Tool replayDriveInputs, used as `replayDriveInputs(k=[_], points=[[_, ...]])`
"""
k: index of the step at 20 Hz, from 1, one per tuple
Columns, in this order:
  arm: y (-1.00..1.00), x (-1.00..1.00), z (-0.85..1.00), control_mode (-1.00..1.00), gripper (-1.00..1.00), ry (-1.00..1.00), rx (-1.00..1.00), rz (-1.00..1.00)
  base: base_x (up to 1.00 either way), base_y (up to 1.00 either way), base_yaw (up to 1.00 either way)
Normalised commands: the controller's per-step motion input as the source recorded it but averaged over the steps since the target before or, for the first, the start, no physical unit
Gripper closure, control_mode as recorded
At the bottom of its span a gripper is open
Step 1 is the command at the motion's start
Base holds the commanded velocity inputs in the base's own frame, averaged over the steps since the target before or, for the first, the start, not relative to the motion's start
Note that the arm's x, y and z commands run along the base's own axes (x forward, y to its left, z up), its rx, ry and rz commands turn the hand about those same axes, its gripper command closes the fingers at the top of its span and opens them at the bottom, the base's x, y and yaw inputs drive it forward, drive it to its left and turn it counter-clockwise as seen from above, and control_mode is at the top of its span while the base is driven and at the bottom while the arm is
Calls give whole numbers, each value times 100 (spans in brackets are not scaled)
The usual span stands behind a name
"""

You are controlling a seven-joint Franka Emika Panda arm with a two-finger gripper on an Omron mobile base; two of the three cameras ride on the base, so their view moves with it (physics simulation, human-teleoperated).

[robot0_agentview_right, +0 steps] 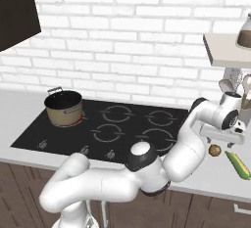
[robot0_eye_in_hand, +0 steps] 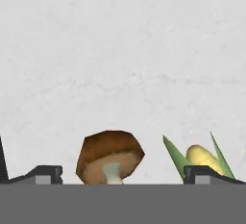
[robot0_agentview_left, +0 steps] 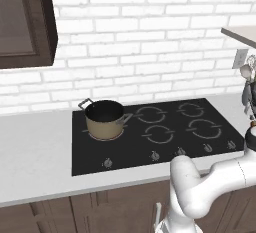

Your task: Put the corn and mushroom in the pot. Retrieve the spatula and lightly stir the vegetables in the pot.

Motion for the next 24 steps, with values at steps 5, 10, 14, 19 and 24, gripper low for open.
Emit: replayDriveInputs(k=[5,10,14,19,24], points=[[-1,10,-33,-100,-100,0,0,1,0,0,0],[0,-5,-10,-100,-100,0,0,2,0,0,0],[0,-9,-6,-100,-100,0,0,1,0,0,0],[4,-17,-2,-100,-100,0,0,2,0,0,0],[19,-24,-8,-100,-100,0,0,4,0,0,0]])
